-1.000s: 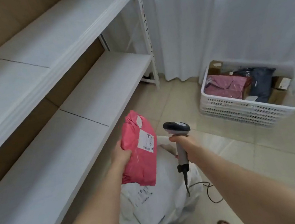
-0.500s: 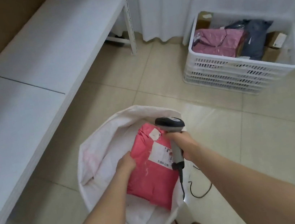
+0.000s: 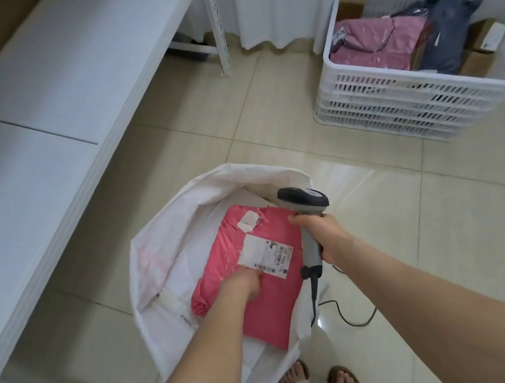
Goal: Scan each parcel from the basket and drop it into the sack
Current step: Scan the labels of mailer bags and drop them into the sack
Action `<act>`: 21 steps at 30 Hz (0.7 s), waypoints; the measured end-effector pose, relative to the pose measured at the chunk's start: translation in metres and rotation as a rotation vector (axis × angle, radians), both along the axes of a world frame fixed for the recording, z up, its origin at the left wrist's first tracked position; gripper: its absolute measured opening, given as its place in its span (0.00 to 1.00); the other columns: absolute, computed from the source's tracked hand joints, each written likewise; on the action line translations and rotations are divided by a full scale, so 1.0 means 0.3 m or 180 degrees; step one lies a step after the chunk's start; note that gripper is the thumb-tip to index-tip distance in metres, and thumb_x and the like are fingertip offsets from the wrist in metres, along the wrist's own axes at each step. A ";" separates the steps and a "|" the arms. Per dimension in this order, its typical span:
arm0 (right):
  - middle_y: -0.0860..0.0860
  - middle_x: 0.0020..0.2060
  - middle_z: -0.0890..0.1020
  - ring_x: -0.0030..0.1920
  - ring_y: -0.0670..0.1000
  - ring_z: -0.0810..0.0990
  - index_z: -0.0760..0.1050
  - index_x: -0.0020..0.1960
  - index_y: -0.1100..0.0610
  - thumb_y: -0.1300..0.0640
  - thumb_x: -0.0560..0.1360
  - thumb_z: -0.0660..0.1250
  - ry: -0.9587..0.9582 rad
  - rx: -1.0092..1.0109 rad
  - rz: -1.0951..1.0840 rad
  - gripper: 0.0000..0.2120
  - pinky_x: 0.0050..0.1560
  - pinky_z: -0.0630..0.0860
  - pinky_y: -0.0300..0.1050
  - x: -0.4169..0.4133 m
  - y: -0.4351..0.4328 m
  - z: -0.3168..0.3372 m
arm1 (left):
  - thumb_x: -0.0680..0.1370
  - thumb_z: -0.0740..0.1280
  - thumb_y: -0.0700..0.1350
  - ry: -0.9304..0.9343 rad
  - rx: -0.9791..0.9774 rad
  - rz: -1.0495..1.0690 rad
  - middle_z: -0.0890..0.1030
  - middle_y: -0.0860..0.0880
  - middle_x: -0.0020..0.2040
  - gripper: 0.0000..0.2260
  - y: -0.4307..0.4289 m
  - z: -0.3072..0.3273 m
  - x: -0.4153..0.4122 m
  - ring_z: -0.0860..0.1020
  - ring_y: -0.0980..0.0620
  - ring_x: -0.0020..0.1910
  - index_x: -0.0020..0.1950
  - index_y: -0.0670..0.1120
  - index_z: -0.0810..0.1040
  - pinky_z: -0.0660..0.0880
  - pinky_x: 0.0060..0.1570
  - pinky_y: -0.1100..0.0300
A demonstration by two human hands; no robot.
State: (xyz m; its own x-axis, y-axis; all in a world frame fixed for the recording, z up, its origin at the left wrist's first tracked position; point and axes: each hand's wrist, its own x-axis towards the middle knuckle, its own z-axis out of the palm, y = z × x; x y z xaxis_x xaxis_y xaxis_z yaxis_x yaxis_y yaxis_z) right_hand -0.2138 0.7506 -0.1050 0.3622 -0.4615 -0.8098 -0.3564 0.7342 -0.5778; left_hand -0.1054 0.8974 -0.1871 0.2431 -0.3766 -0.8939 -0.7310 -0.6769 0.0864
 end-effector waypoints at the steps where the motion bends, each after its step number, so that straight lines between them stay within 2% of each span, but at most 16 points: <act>1: 0.55 0.37 0.81 0.33 0.51 0.81 0.77 0.49 0.61 0.65 0.74 0.70 -0.0027 0.0016 0.0009 0.05 0.35 0.79 0.44 -0.009 -0.002 0.027 | 0.78 0.57 0.37 -0.0049 -0.0104 0.0123 0.60 0.43 0.75 0.27 -0.011 0.028 -0.001 0.64 0.43 0.72 0.76 0.53 0.61 0.66 0.69 0.49; 3: 0.57 0.39 0.81 0.34 0.52 0.81 0.77 0.49 0.61 0.65 0.74 0.70 -0.0067 0.0058 0.0019 0.05 0.38 0.79 0.45 -0.031 -0.010 0.098 | 0.78 0.58 0.39 -0.0191 -0.0348 0.0349 0.66 0.43 0.72 0.24 -0.039 0.108 -0.003 0.70 0.43 0.68 0.74 0.50 0.65 0.69 0.66 0.51; 5: 0.58 0.39 0.82 0.34 0.52 0.81 0.77 0.48 0.61 0.66 0.74 0.69 -0.0115 0.0051 -0.0031 0.04 0.34 0.79 0.42 -0.051 -0.023 0.198 | 0.78 0.59 0.39 -0.0345 -0.0546 0.0472 0.68 0.44 0.70 0.22 -0.074 0.220 0.006 0.72 0.44 0.66 0.73 0.49 0.68 0.71 0.63 0.52; 9: 0.56 0.33 0.79 0.31 0.51 0.77 0.76 0.47 0.62 0.66 0.74 0.69 -0.0144 -0.0020 -0.0169 0.03 0.35 0.74 0.42 -0.092 -0.070 0.447 | 0.77 0.59 0.40 -0.0573 -0.0806 0.0436 0.73 0.47 0.64 0.19 -0.181 0.495 0.036 0.75 0.46 0.59 0.67 0.50 0.73 0.75 0.54 0.53; 12: 0.55 0.30 0.77 0.29 0.50 0.74 0.75 0.47 0.61 0.65 0.75 0.68 -0.0182 -0.0174 -0.0292 0.02 0.34 0.71 0.42 -0.131 -0.129 0.643 | 0.77 0.62 0.42 -0.0639 -0.0990 0.0358 0.78 0.49 0.57 0.12 -0.287 0.721 0.049 0.77 0.49 0.49 0.58 0.52 0.78 0.77 0.49 0.55; 13: 0.55 0.30 0.77 0.29 0.50 0.74 0.75 0.46 0.61 0.65 0.75 0.68 -0.0218 -0.0217 -0.0341 0.02 0.34 0.71 0.42 -0.145 -0.155 0.706 | 0.77 0.62 0.42 -0.0668 -0.1082 0.0340 0.79 0.48 0.57 0.12 -0.330 0.791 0.052 0.78 0.48 0.49 0.59 0.51 0.78 0.77 0.50 0.55; 17: 0.53 0.33 0.80 0.32 0.48 0.76 0.75 0.47 0.59 0.63 0.75 0.69 -0.0346 -0.0442 -0.0524 0.02 0.38 0.73 0.43 -0.190 -0.282 0.913 | 0.77 0.60 0.41 -0.0837 -0.1378 0.0224 0.72 0.44 0.68 0.20 -0.527 1.040 0.036 0.72 0.44 0.65 0.69 0.49 0.72 0.71 0.64 0.51; 21: 0.53 0.34 0.80 0.33 0.48 0.76 0.75 0.48 0.60 0.64 0.75 0.68 -0.0525 -0.0513 -0.0713 0.03 0.40 0.74 0.44 -0.243 -0.447 1.057 | 0.77 0.60 0.41 -0.0921 -0.1665 0.0153 0.71 0.44 0.68 0.19 -0.745 1.217 -0.012 0.72 0.43 0.65 0.68 0.49 0.73 0.71 0.64 0.50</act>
State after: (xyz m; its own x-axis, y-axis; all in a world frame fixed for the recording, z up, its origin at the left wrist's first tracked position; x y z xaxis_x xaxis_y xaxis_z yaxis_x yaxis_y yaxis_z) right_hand -0.2868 0.6163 0.2121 0.3574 -0.6622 -0.6586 -0.0882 0.6781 -0.7296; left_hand -0.1089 0.6741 0.1780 0.4767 -0.7314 -0.4877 -0.7442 -0.6311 0.2189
